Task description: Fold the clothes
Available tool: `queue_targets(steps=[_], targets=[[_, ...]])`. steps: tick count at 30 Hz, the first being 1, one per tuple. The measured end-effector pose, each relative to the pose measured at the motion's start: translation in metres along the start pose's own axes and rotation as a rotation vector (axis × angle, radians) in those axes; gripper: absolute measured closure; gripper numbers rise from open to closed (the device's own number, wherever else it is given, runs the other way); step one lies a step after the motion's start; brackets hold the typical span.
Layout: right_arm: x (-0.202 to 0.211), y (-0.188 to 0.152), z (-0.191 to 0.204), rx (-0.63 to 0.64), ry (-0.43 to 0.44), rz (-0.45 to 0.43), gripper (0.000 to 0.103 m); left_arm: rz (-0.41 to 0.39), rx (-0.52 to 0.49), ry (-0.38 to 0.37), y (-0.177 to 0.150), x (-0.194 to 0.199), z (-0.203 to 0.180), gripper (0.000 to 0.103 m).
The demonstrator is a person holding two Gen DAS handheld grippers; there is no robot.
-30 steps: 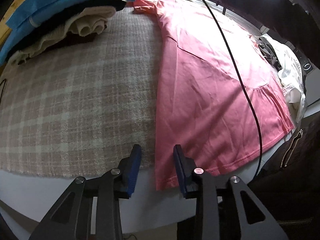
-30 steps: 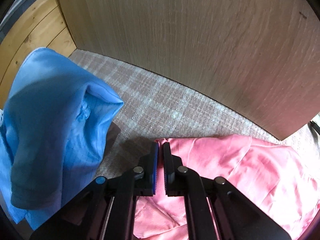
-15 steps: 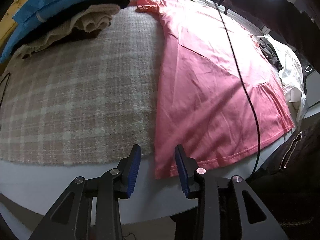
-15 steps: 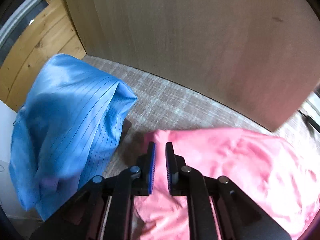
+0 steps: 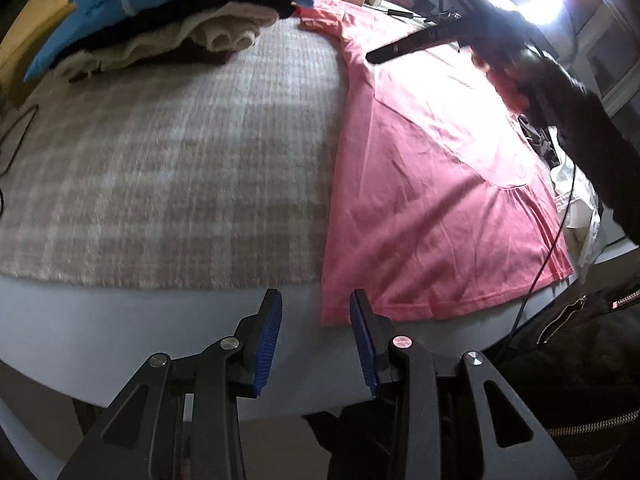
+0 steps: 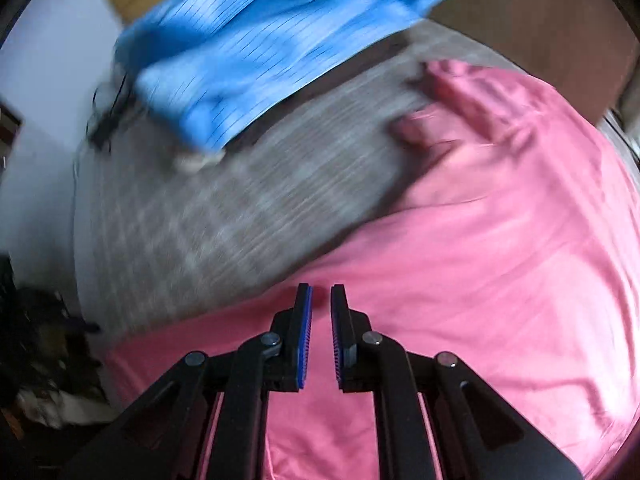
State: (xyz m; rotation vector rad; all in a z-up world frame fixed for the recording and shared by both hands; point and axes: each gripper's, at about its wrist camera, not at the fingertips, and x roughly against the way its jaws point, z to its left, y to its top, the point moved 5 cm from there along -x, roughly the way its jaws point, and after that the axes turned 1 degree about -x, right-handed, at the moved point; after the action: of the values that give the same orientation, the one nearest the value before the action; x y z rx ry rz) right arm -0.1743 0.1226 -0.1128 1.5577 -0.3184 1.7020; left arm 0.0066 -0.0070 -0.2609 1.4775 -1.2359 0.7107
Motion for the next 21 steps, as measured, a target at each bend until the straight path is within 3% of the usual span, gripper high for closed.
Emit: queue_targets(steps=[4, 10, 16, 18, 20, 21], targets=[[-0.007, 0.002, 0.012, -0.009, 0.03, 0.0, 0.093, 0.003, 0.025, -0.026, 0.003, -0.002, 0.002, 0.069], [0.044, 0.003, 0.02, -0.054, 0.101, -0.084, 0.093, 0.006, -0.035, -0.042, 0.015, -0.022, -0.018, 0.069], [0.022, -0.025, 0.016, 0.045, 0.01, -0.007, 0.091, 0.009, -0.08, -0.037, 0.016, -0.031, -0.027, 0.072], [-0.006, -0.026, 0.011, 0.05, 0.006, 0.032, 0.091, 0.01, -0.082, -0.032, 0.016, -0.031, -0.026, 0.08], [-0.023, -0.028, 0.015, 0.056, 0.015, 0.052, 0.091, 0.016, -0.076, -0.029, 0.015, -0.031, -0.023, 0.098], [-0.028, -0.026, 0.018, 0.054, 0.021, 0.049, 0.091, 0.016, -0.074, -0.032, 0.014, -0.03, -0.022, 0.1]])
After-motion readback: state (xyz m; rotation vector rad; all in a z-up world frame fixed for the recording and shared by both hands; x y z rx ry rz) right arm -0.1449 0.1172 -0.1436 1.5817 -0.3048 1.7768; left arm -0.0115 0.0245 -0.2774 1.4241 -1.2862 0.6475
